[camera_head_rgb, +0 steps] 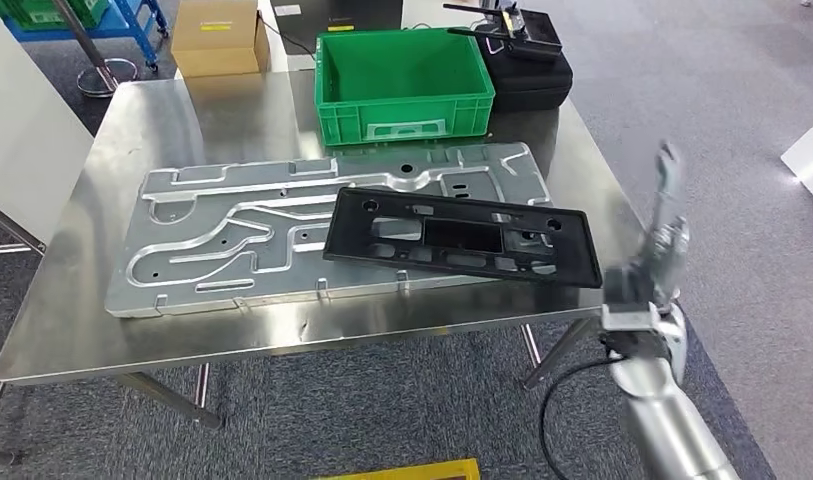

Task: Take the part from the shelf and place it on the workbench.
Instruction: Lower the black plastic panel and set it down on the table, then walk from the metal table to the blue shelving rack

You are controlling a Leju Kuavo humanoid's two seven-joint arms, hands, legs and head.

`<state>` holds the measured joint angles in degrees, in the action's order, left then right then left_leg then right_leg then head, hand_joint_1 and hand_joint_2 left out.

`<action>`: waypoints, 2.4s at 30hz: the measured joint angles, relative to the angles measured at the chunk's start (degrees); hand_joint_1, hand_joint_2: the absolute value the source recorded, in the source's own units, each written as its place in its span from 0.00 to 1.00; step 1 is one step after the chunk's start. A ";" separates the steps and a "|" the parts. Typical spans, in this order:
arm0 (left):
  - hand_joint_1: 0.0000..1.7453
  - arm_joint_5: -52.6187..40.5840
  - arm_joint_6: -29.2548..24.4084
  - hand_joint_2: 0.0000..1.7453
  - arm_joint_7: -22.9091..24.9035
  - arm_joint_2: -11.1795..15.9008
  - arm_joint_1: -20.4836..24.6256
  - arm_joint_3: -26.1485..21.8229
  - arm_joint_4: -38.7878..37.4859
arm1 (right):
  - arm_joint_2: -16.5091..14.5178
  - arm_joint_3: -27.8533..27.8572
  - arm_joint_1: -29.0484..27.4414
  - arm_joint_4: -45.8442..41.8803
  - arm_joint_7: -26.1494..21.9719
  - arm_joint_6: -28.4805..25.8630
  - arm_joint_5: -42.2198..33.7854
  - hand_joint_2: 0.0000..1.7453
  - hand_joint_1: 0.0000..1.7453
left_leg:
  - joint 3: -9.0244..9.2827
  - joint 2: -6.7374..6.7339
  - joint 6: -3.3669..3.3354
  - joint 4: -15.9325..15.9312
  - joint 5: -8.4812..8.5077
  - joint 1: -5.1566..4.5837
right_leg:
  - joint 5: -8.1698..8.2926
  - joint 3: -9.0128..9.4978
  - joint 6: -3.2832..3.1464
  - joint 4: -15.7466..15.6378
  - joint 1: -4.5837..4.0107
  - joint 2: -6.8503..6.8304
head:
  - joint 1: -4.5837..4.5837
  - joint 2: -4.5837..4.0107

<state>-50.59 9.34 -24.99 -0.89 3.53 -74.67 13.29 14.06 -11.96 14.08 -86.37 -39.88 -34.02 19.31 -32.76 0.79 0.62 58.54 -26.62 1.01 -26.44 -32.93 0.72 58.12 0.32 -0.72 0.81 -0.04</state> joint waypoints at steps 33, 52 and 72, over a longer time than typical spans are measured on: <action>0.00 -3.61 1.45 0.00 -0.88 -2.18 -1.13 -2.75 -0.01 | -19.77 85.70 -13.57 66.66 36.47 33.31 58.66 0.00 0.00 | 7.96 -0.43 -1.98 -3.82 -3.30 -1.31 | 4.79 -4.09 0.36 -0.12 0.47 0.76 | 0.00 0.00; 0.00 -5.63 1.46 0.00 -0.74 -2.08 -1.20 -2.65 -0.02 | -19.30 86.36 -11.08 72.12 35.55 34.46 60.23 0.00 0.00 | -5.16 -0.20 0.84 9.27 -6.39 -0.65 | -0.75 3.27 -2.21 -2.33 0.15 0.21 | -0.19 0.00; 0.00 -7.11 1.14 0.00 -0.04 -2.51 -0.19 -1.81 -0.04 | -19.44 86.42 -10.85 73.26 35.27 35.28 60.73 0.00 0.00 | 0.69 -1.11 -1.92 -2.51 1.86 -0.74 | -3.68 -1.32 1.82 12.00 0.80 0.49 | -0.24 0.00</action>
<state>-57.70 10.49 -25.03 -3.40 3.34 -76.48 13.25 -5.38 74.47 3.23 -13.11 -4.61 1.26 80.05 -32.07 -0.32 -1.30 56.03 -24.77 0.27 -30.12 -34.26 2.54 70.11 1.13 -0.23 0.57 -0.04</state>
